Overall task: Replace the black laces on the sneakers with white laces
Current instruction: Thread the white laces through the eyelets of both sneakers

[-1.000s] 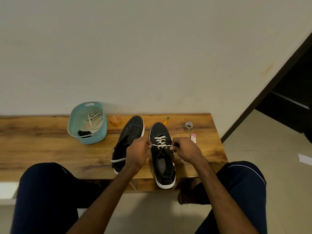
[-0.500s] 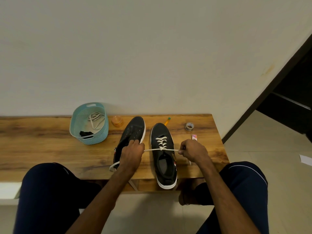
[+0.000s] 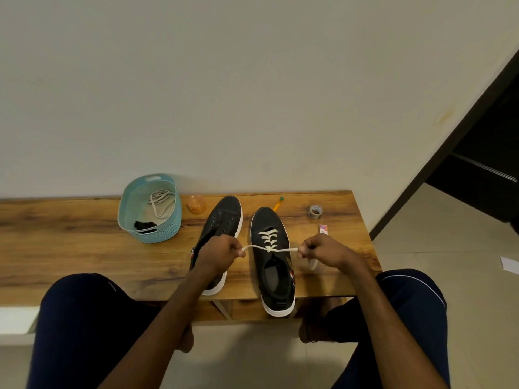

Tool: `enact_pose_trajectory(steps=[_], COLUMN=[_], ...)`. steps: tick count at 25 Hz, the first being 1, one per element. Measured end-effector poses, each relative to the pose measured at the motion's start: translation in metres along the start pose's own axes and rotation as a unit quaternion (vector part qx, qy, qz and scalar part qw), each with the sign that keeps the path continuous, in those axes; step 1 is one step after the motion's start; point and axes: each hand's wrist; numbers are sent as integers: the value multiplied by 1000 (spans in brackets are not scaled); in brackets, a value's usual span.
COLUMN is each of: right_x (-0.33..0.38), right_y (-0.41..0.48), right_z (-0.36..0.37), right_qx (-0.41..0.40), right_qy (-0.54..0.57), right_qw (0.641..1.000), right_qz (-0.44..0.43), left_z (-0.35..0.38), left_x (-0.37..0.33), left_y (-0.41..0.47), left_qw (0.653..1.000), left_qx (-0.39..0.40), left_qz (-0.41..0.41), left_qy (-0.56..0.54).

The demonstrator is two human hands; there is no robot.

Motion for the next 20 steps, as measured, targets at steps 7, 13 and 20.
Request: enact_pose_trajectory(steps=[7, 13, 20], right_x=[37, 38, 36], right_y=[1, 6, 17], right_z=[41, 55, 57], right_qx=[-48, -136, -119], right_qy=[349, 423, 386], right_qw=[932, 892, 912], right_qz=[-82, -87, -65], left_z=[6, 36, 33], left_x=[-54, -61, -43], left_y=[-5, 9, 9], left_qw=[888, 856, 958], left_qx=[0, -132, -134], left_qz=[-2, -8, 54], left_qy=[-459, -499, -247])
Point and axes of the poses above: each hand's wrist, its own y-axis towards the middle knuckle, its own z-axis out of the palm, x = y × z, and after that the axes turned 2 degrees about -y, right-handed
